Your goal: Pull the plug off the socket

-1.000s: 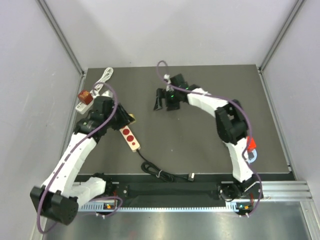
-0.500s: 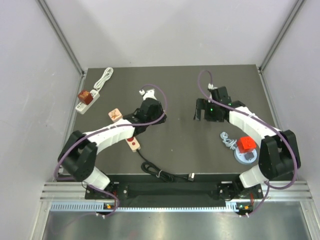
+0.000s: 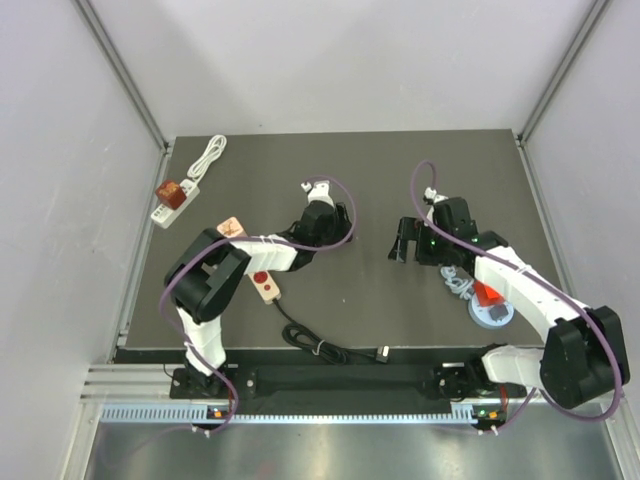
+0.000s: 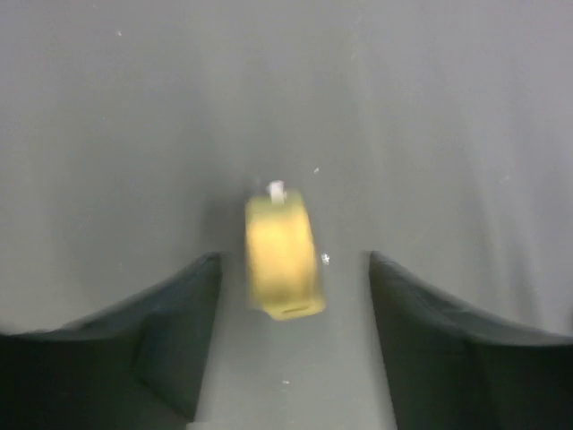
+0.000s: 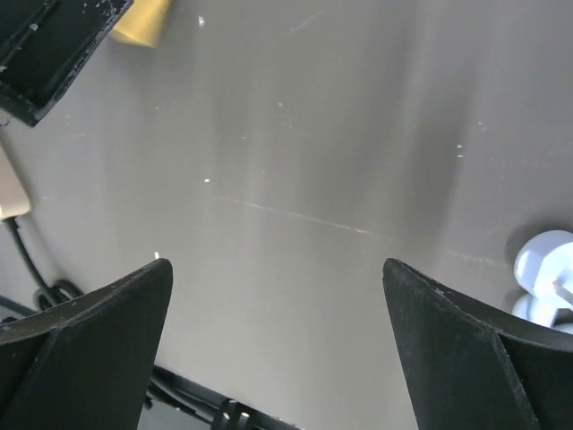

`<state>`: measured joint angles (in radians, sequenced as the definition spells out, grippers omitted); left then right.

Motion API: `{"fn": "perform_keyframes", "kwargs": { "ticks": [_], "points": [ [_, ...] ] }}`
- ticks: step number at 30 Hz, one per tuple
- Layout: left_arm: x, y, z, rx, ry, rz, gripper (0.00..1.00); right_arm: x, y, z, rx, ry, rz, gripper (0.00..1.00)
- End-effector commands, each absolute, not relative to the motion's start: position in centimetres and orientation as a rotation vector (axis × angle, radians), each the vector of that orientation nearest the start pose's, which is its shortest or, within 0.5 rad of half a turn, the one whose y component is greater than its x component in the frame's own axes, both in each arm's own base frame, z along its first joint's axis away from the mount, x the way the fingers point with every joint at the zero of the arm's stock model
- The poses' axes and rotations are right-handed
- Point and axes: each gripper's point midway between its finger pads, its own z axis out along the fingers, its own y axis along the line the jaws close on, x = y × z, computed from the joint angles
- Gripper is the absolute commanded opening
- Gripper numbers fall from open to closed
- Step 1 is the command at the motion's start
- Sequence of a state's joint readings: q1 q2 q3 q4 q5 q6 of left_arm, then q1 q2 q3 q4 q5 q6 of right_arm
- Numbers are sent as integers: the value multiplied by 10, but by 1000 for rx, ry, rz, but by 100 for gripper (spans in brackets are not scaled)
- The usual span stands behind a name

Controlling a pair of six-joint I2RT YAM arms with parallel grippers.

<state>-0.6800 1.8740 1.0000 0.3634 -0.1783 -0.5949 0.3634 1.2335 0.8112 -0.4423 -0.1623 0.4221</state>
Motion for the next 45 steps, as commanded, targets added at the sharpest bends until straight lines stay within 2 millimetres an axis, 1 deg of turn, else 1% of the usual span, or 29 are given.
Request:
{"fn": "perform_keyframes", "kwargs": {
  "ticks": [1,2,3,5,6,7,8,9,10,12,13,14,15,16,17,18,19,20,21,22,23,24,25,27,28,31,37,41,45],
  "points": [
    [407,-314,129,-61,1955,-701,75,274,159,121,1,2438,600,100],
    [405,-313,134,-51,1961,-702,83,275,160,123,-2,2428,606,100],
    [397,-309,127,-35,2019,-674,97,275,162,123,-5,2423,615,100],
    [391,-304,146,-40,2039,-658,98,275,166,120,-12,2427,632,100],
    [389,-300,151,-43,2053,-644,98,277,169,120,-18,2418,642,100],
    [380,-289,159,-49,2095,-601,98,277,172,117,-18,2426,651,100],
    [379,-281,166,-51,2098,-568,98,277,178,118,-31,2421,671,100],
    [376,-268,167,-71,2121,-497,98,281,186,122,-49,2397,697,100],
    [368,-247,173,-86,2177,-428,98,281,197,123,-75,2397,729,100],
    [364,-219,182,-120,2222,-364,98,283,213,126,-114,2387,759,100],
    [366,-198,197,-162,2217,-373,98,286,231,128,-167,2382,785,100],
    [357,-181,193,-173,2271,-347,98,287,241,128,-199,2386,794,100],
    [356,-166,195,-208,2283,-339,98,289,251,128,-226,2388,801,100],
    [357,-139,203,-277,2274,-335,98,297,266,128,-259,2394,807,100],
    [349,-123,199,-294,2312,-300,98,294,281,127,-300,2400,820,100],
    [348,-110,200,-320,2313,-274,98,295,292,115,-317,2433,817,100],
    [348,-85,204,-382,2292,-194,98,296,312,127,-348,2407,852,100],
    [345,-73,204,-396,2290,-145,98,298,322,128,-359,2402,863,99],
    [341,-61,199,-422,2302,-91,98,297,333,119,-377,2425,862,100],
    [341,-45,197,-470,2300,-41,98,297,351,129,-406,2400,889,100],
    [341,-39,193,-497,2313,-30,98,296,359,129,-420,2408,891,100],
    [339,-33,189,-528,2335,-18,98,294,366,117,-437,2439,880,100],
    [342,-22,178,-578,2361,1,98,294,380,128,-463,2413,899,100],
    [343,-20,166,-625,2405,-33,98,290,390,119,-488,2445,893,100],
    [346,-15,157,-652,2425,-24,98,285,400,122,-516,2434,912,100],
    [350,-7,142,-704,2438,20,98,277,410,117,-537,2444,932,100],
    [363,-10,129,-725,2420,-13,98,263,419,101,-577,2473,930,100],
    [369,-14,121,-728,2421,-33,98,260,423,94,-592,2482,932,100],
    [367,-14,101,-745,2487,-3,98,263,430,89,-588,2494,938,100]
  ]
}}
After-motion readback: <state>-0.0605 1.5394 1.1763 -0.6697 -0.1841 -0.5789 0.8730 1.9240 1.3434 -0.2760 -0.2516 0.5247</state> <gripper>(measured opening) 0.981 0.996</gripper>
